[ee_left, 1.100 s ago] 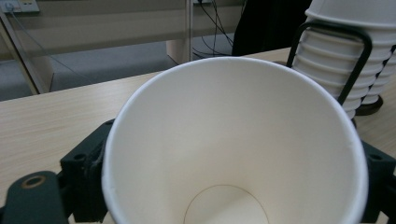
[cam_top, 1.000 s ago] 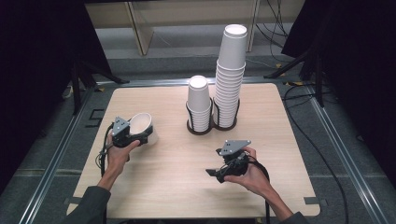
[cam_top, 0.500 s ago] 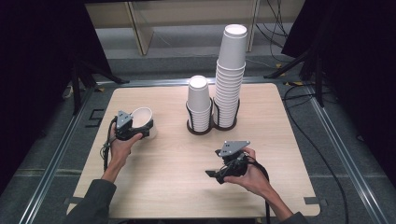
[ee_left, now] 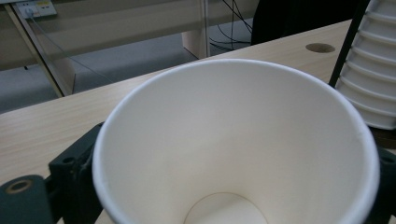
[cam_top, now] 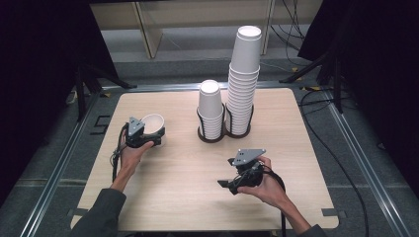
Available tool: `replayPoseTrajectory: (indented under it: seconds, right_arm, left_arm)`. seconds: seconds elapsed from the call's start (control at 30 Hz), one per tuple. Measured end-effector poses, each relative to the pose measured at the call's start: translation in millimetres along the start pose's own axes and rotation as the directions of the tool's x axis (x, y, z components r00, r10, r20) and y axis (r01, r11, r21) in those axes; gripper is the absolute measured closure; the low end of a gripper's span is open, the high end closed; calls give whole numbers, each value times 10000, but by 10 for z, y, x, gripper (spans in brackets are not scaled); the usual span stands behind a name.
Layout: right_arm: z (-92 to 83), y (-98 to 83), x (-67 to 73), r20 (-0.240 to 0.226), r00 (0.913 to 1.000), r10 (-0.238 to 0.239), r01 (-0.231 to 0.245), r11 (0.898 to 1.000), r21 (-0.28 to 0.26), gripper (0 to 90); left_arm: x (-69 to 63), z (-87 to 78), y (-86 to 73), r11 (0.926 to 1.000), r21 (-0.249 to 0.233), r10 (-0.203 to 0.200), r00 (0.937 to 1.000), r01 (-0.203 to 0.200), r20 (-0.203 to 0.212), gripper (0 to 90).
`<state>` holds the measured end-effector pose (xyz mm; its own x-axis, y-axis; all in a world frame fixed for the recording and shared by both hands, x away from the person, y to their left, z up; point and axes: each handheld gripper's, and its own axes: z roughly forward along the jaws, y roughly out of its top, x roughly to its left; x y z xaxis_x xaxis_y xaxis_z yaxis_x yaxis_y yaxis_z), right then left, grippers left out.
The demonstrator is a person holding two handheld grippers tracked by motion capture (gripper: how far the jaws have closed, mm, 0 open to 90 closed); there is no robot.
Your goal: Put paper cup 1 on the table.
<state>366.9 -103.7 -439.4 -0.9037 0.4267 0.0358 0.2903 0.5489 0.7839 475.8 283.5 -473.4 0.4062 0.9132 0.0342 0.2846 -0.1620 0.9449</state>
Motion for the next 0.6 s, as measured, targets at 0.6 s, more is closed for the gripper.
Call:
replayPoseTrajectory:
  seconds: [0.6]
  right_arm:
    - [-45, -23, -7, -2, 10000, -60, 60, 10000, -57, 171]
  left_arm:
    - [36, -57, -148, 9998, 37, -188, 9988, 187, 445, 128]
